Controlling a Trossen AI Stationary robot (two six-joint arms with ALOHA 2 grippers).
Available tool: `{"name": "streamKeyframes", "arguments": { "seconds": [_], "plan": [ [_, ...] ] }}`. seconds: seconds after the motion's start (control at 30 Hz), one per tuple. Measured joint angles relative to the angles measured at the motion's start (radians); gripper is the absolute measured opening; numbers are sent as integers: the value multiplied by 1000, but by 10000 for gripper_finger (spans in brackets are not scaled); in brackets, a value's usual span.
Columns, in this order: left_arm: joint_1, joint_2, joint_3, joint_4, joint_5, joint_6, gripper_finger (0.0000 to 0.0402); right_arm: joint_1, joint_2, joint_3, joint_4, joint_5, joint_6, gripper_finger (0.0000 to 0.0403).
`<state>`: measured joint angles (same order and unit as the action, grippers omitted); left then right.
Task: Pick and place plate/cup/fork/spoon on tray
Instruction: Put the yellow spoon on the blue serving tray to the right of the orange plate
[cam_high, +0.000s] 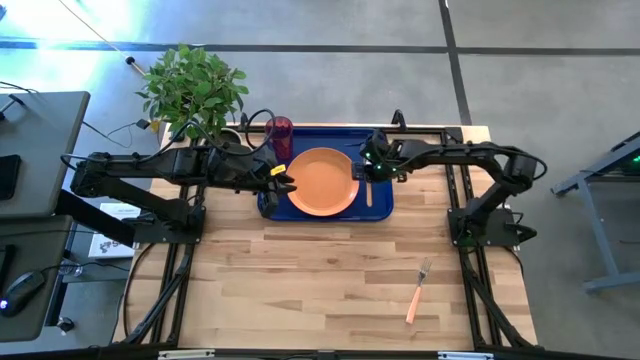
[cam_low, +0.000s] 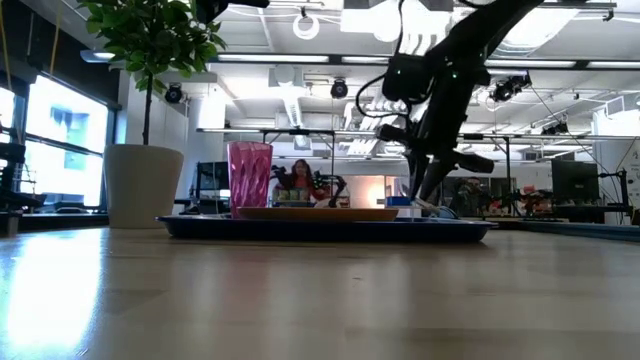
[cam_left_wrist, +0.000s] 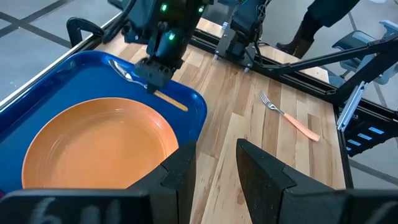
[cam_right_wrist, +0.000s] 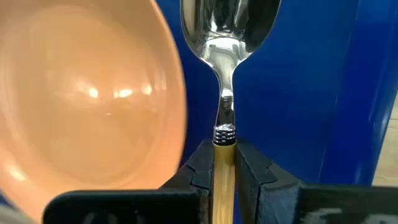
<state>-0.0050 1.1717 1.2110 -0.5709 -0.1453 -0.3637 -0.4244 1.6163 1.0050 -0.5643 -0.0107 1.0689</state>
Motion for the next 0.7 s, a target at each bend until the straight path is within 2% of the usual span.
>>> {"name": "streamKeyframes", "arguments": {
  "seconds": [0.7],
  "plan": [
    [0, 0, 0, 0, 0, 0, 106, 0, 107, 0, 66, -39, 57, 17]
  ]
}}
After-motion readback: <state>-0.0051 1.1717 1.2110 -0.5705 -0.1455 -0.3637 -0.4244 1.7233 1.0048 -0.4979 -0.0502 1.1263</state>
